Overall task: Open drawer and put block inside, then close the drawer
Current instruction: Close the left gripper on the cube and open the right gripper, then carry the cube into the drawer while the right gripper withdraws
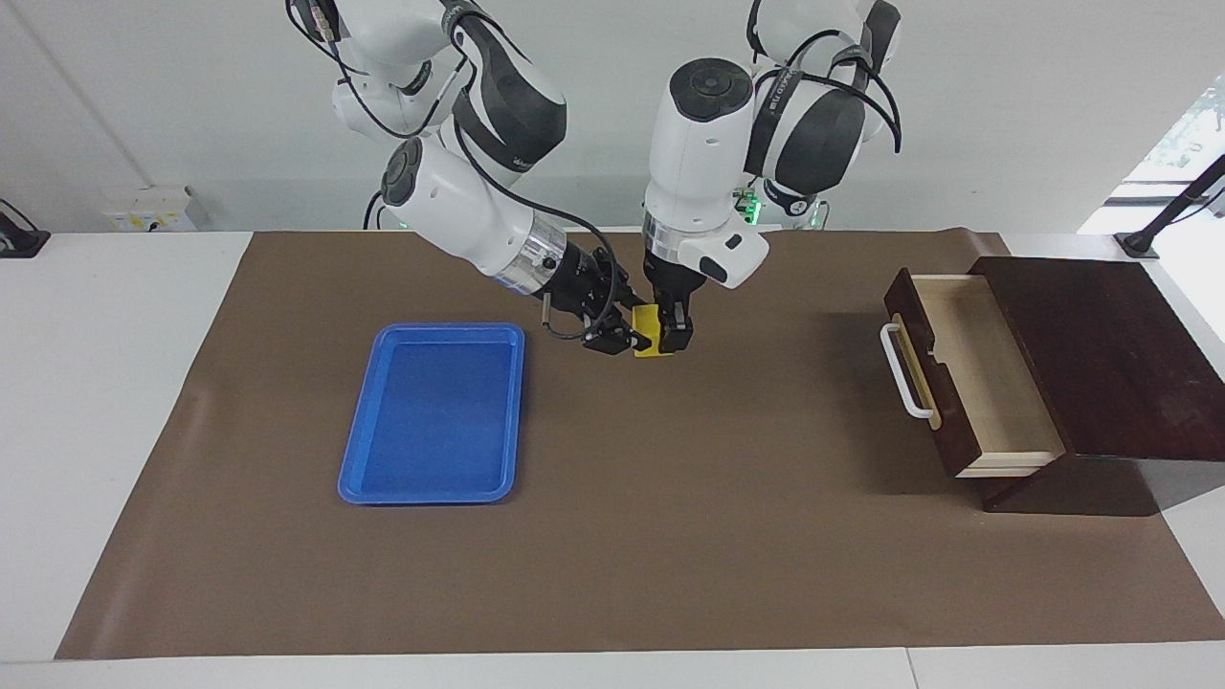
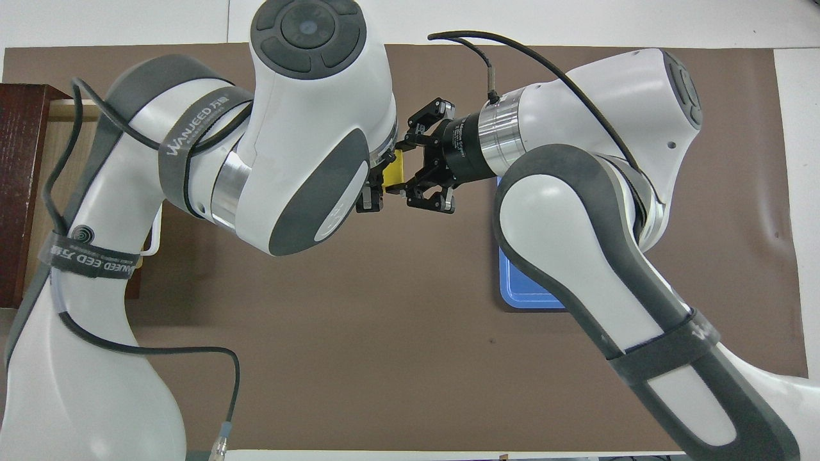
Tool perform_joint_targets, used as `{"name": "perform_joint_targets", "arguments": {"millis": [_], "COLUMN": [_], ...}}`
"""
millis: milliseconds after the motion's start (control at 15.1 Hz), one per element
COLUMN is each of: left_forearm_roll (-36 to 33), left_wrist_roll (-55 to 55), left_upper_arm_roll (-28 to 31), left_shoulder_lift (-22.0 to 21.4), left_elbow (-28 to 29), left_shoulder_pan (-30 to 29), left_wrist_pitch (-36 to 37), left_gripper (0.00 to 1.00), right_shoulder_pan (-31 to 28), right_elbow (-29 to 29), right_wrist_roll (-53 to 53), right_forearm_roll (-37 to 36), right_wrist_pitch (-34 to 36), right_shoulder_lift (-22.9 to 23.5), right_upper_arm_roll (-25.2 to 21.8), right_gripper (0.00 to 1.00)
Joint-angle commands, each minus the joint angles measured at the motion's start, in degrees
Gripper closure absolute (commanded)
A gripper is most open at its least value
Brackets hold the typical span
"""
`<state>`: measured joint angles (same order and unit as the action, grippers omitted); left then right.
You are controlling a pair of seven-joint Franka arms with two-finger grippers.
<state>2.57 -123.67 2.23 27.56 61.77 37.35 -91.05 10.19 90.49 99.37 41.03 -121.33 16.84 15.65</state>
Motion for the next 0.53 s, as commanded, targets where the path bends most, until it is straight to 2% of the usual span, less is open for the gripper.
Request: {"name": "perform_joint_targets", "arguments": {"millis": [0,463], "left_forearm_roll": [-0.37,-3.18], "left_wrist_roll": [-1.57,-0.08], "left_upper_arm_roll": [0.67,0.67], "left_shoulder_lift": [1.09,0.21], "left_elbow": [-1.74,-1.30], "left_shoulder_pan": [1.32,-0.60], "left_wrist_pitch": [0.52,3.51], "left_gripper": [1.00,1.00], "right_shoulder_pan": [-0.43,-1.57], "right_elbow": [0.47,-0.31], "right_wrist_roll": [2.85,2.76], "right_forearm_roll": [-0.33,-0.42], "right_wrist_pitch": [-1.02,-0.40], "right_shoulder_lift": [-1.02,-0.84], "right_upper_arm_roll": [-0.09,-0.44], "right_gripper": [0.00,0.00]}}
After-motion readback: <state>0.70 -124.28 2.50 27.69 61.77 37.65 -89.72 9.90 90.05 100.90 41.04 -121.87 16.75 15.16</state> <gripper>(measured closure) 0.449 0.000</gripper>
